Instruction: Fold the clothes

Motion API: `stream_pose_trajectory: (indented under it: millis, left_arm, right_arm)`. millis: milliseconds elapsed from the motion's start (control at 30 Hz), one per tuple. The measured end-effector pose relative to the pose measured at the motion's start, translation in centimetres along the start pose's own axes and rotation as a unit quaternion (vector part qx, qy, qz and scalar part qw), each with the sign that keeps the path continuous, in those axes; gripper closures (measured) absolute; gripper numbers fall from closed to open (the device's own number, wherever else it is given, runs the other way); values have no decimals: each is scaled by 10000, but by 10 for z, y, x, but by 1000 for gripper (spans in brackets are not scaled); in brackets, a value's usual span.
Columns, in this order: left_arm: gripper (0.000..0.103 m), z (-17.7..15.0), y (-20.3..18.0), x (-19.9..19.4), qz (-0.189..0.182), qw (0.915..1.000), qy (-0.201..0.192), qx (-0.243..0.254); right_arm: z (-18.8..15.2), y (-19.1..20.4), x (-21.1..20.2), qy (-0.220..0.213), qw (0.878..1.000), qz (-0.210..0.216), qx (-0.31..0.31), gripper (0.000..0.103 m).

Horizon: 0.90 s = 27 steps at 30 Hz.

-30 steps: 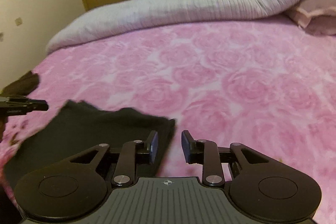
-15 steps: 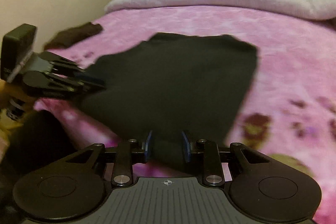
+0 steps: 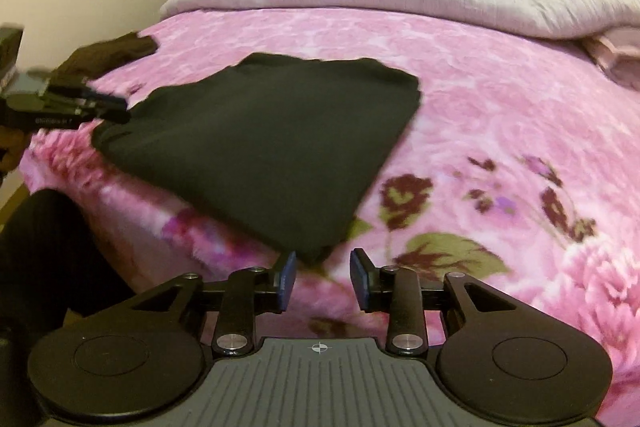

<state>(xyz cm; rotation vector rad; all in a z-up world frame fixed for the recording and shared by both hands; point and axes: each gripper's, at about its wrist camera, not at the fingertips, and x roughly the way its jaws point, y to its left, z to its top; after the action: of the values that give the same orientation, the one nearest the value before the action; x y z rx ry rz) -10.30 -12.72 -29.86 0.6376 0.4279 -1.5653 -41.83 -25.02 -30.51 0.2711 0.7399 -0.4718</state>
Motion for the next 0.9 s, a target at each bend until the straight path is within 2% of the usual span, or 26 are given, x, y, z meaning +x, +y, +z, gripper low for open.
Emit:
stream_pose_trajectory:
  millis: [67,167,333,433,533,667,767,900]
  left_arm:
    - [82,0,-12,6,-150,9997,59,187]
    - [80,-7,-17,23,-5,9987,354,356]
    - [80,-17,5,16,100,9992,373,60]
    - [73,-25,17,5,348,9986,403,-13]
    - [73,-27,19,-7,445,9984,309,-174]
    - [75,-25,9,-17,373,9989,148,-243]
    - [74,-29,2,-4,325,9988,290,-214]
    - [74,-32,5,2,291,9982,402,-332]
  right_arm:
    - [1,3,7,-24,9999,45,-104,68]
    - [3,2,22,-16,9999,24,-158,68]
    - [3,-14,26,62,9997,-165,-139,64]
    - [1,-9,17,55,9993,-299,-199,64]
    - [1,-2,6,7,9990,-418,-187,64]
    - [9,14,-9,-344,9990,-211,-199,64]
    - [22,26,-2,-480,9986,144,-164,64]
    - [37,42,32,-240,9979,481,-355,64]
